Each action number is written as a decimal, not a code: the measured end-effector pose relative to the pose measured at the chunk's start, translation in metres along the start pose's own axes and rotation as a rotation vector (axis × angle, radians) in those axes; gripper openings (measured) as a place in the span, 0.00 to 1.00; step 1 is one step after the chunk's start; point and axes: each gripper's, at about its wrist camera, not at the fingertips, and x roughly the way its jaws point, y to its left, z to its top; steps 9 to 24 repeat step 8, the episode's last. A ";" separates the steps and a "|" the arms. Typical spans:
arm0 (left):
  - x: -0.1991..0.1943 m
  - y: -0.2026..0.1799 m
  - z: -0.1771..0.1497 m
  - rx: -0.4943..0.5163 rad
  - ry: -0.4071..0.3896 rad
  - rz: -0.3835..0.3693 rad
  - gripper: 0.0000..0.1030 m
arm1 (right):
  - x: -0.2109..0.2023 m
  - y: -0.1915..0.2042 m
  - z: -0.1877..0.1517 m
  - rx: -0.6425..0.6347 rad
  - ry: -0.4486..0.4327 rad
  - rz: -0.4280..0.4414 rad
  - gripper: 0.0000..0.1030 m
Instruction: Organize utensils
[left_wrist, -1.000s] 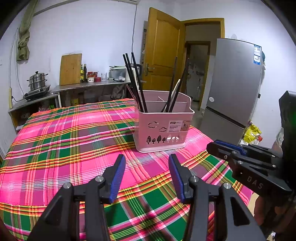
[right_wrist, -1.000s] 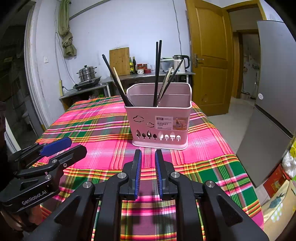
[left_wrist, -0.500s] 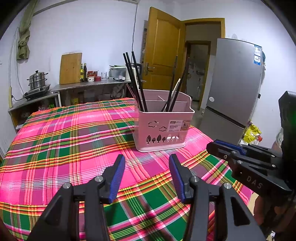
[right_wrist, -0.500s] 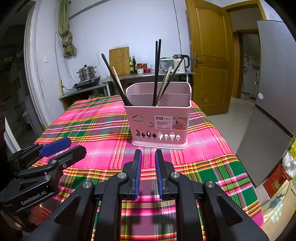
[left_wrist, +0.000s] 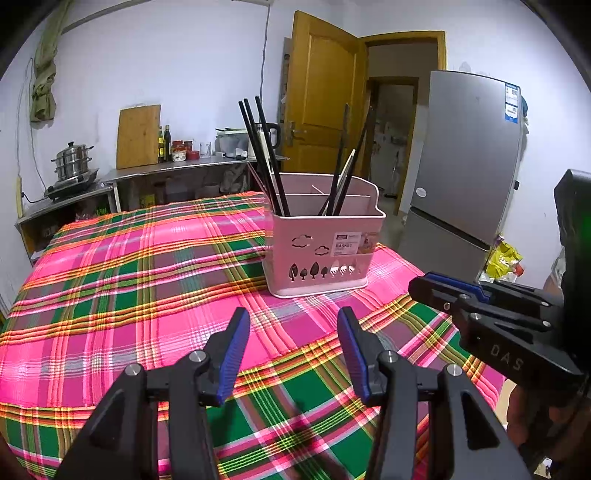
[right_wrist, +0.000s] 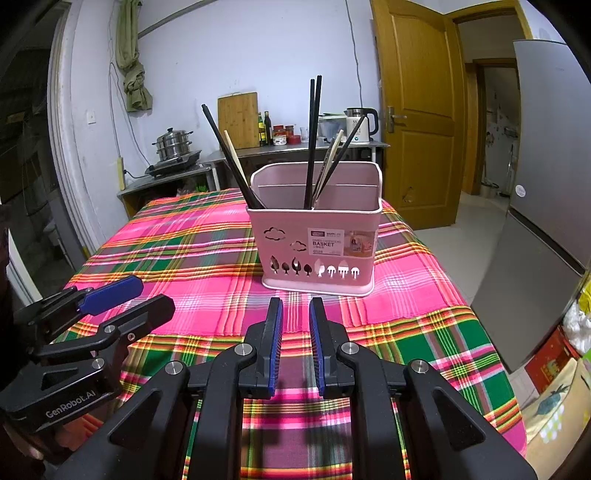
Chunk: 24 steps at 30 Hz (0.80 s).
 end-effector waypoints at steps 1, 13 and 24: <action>0.000 0.000 0.000 -0.001 0.001 -0.001 0.50 | 0.000 -0.001 -0.001 0.001 0.001 0.001 0.14; 0.001 -0.002 -0.001 0.002 0.002 -0.003 0.50 | 0.003 -0.005 -0.005 0.005 0.006 -0.001 0.14; 0.001 -0.002 -0.001 0.002 0.002 -0.003 0.50 | 0.003 -0.005 -0.005 0.005 0.006 -0.001 0.14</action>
